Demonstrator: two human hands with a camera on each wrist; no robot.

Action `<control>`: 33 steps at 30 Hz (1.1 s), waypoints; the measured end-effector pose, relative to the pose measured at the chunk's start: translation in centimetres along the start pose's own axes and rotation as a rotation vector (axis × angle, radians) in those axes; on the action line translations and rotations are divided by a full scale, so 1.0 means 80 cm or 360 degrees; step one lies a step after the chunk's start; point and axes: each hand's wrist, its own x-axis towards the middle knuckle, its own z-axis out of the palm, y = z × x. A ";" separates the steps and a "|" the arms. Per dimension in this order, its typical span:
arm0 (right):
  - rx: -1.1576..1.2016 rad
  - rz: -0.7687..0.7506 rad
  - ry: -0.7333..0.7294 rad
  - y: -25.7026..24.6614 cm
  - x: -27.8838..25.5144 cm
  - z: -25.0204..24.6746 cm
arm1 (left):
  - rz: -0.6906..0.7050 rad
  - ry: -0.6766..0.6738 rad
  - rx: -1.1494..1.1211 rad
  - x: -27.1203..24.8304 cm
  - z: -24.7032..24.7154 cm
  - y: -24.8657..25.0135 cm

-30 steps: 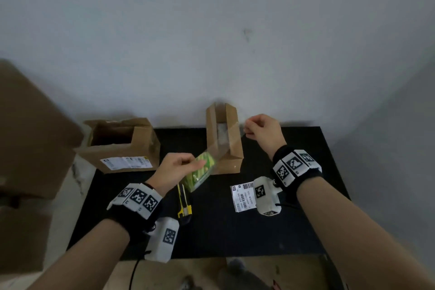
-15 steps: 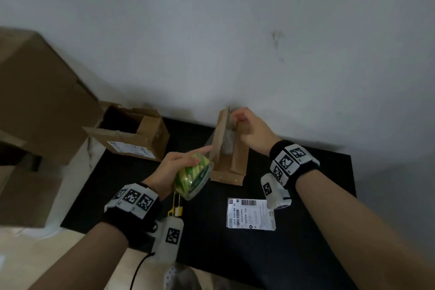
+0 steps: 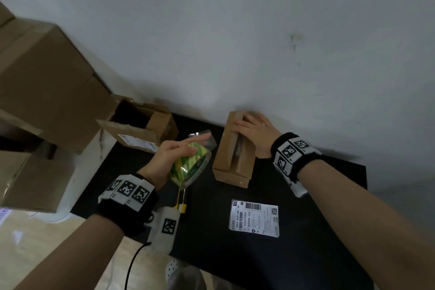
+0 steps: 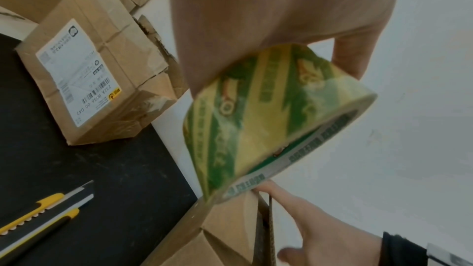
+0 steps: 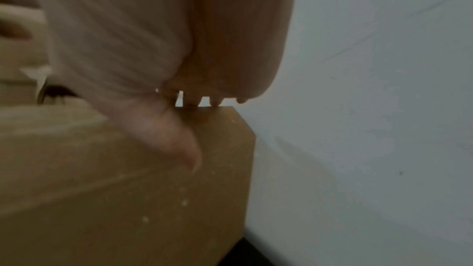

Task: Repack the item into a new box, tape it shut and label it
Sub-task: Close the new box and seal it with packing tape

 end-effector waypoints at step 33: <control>0.0293 0.1302 0.0462 -0.131 -0.034 0.058 | 0.0143 -0.0566 0.0064 0.040 -0.029 0.033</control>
